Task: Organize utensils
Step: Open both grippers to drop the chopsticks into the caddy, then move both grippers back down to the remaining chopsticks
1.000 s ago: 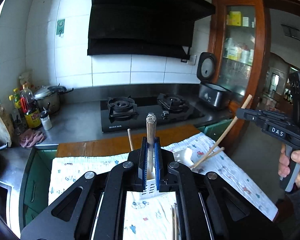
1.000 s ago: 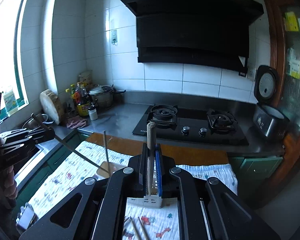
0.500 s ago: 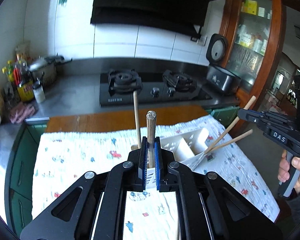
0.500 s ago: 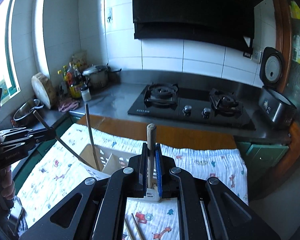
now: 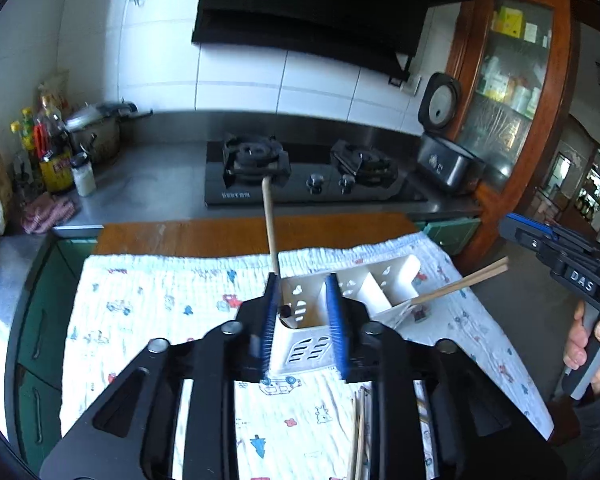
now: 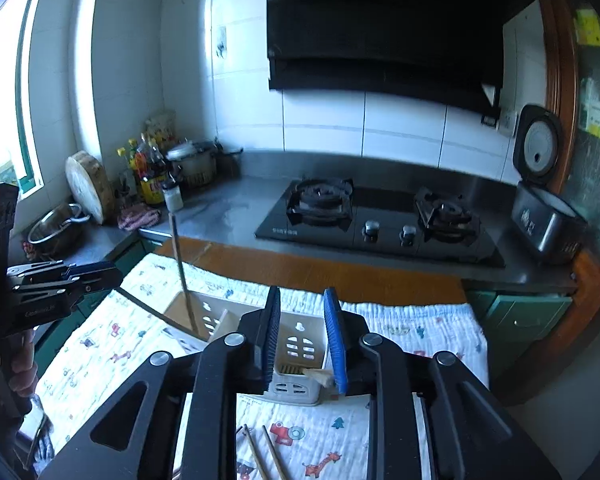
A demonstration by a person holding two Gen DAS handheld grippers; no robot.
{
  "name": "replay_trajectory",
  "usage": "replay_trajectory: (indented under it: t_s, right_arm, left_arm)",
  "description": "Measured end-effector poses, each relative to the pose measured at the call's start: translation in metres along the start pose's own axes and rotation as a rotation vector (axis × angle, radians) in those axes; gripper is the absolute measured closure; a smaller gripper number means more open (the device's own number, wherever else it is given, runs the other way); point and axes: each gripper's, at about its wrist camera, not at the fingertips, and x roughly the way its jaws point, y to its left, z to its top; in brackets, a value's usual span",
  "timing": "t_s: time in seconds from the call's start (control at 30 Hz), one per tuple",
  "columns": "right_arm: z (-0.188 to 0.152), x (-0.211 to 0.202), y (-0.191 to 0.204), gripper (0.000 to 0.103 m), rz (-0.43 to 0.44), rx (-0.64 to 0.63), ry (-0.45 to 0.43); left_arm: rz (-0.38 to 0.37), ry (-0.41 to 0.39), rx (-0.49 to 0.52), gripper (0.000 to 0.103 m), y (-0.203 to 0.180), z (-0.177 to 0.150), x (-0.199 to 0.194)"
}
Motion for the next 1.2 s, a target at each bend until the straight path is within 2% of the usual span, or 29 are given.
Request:
replay_trajectory:
  t_s: [0.1, 0.27, 0.4, 0.53, 0.67, 0.87, 0.93, 1.0, 1.2]
  right_arm:
    - [-0.006, -0.024, 0.003, 0.074, 0.003, 0.001, -0.023]
    - [-0.039, -0.062, 0.018, 0.071, 0.024, -0.02, -0.037]
    - [-0.08, -0.083, 0.032, 0.07, 0.048, -0.045, -0.024]
    - [-0.124, -0.096, 0.04, 0.07, 0.076, -0.053, -0.011]
    - [-0.169, -0.1, 0.041, 0.07, 0.076, -0.056, 0.01]
    - [-0.222, -0.09, 0.034, 0.07, 0.07, -0.027, 0.085]
    - [-0.233, -0.088, 0.032, 0.07, 0.071, -0.017, 0.1]
    - [-0.244, -0.084, 0.03, 0.07, 0.061, -0.024, 0.119]
    - [-0.262, -0.077, 0.02, 0.07, 0.048, -0.013, 0.157]
  left_arm:
    - [-0.002, -0.03, -0.005, 0.077, -0.003, -0.005, -0.025]
    - [0.003, -0.054, 0.015, 0.077, -0.014, -0.034, -0.061]
    - [-0.017, -0.059, 0.027, 0.077, -0.022, -0.074, -0.082]
    - [-0.033, -0.023, 0.029, 0.077, -0.029, -0.122, -0.088]
    - [-0.079, 0.039, 0.003, 0.077, -0.033, -0.171, -0.08]
    - [-0.106, 0.16, -0.022, 0.078, -0.035, -0.228, -0.051]
    - [-0.106, 0.199, -0.028, 0.083, -0.033, -0.244, -0.039]
    - [-0.109, 0.23, -0.028, 0.086, -0.032, -0.258, -0.028]
    - [-0.121, 0.266, -0.043, 0.091, -0.029, -0.265, -0.012]
